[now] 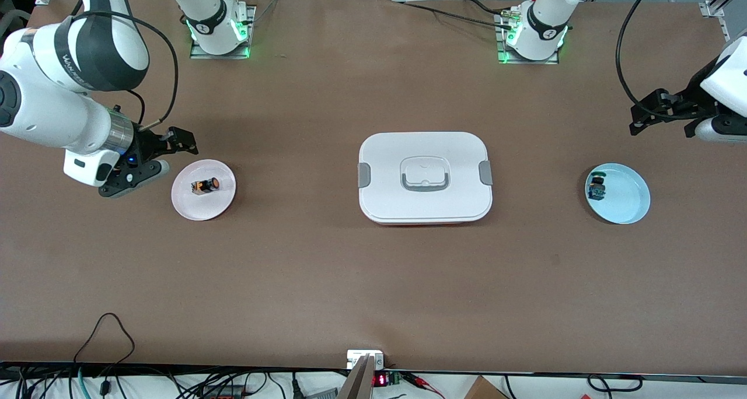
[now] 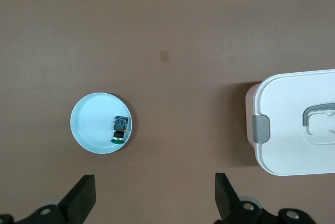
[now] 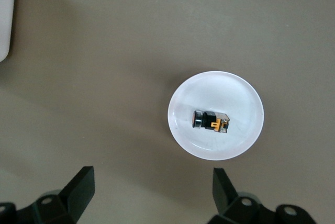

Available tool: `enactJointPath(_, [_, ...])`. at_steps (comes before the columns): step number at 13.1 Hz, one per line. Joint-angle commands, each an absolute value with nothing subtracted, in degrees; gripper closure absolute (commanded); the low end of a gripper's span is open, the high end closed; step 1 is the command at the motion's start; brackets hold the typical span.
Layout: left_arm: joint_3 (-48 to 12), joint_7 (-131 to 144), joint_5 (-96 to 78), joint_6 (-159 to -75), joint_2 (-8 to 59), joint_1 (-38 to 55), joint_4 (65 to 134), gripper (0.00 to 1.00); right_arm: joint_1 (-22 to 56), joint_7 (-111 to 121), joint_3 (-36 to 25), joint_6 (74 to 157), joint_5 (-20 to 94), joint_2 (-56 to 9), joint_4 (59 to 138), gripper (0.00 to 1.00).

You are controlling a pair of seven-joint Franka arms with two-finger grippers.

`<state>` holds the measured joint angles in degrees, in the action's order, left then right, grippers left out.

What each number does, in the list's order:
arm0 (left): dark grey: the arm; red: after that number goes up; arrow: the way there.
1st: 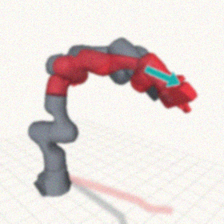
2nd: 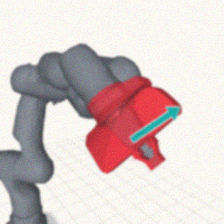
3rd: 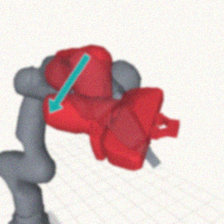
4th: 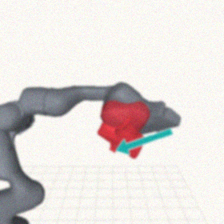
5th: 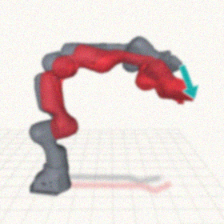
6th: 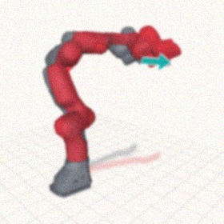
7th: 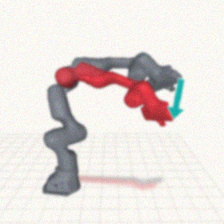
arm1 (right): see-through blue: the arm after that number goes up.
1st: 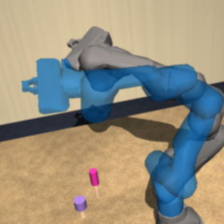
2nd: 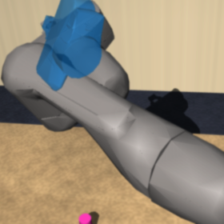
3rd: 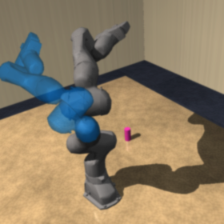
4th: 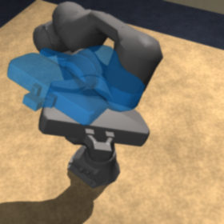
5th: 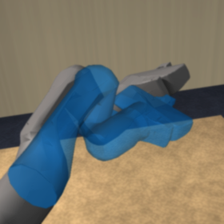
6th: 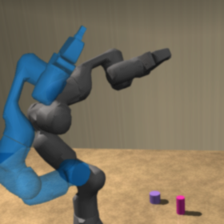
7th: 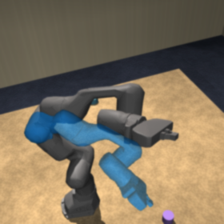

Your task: Transfer orange switch to right arm and place

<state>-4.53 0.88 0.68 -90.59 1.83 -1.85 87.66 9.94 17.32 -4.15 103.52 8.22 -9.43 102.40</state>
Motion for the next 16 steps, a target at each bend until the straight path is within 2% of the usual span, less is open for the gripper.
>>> enactJointPath(1, [-4.7,1.1,1.6,-90.2,2.6,-2.0,86.0,0.00,10.0,15.7,-8.0,106.6,8.9,-9.3,102.0,0.00])
enactJointPath(5, [-4.7,1.1,1.6,-90.2,2.6,-2.0,86.0,0.00,8.4,6.5,-8.6,105.6,8.4,-9.1,101.7,0.00])
enactJointPath(7, [-4.7,1.1,1.6,-90.2,2.7,-2.0,86.0,0.00,7.6,3.8,-9.3,103.2,7.6,-8.9,99.1,0.00])
enactJointPath(12, [-4.7,1.1,1.5,-90.2,2.7,-2.1,86.0,0.00,7.2,-3.6,-8.5,85.5,2.2,-10.4,83.0,0.00])
enactJointPath(16, [-4.7,1.1,1.5,-90.2,2.7,-2.1,86.0,0.00,5.3,-5.6,-7.6,83.2,1.8,-9.1,85.3,0.00])
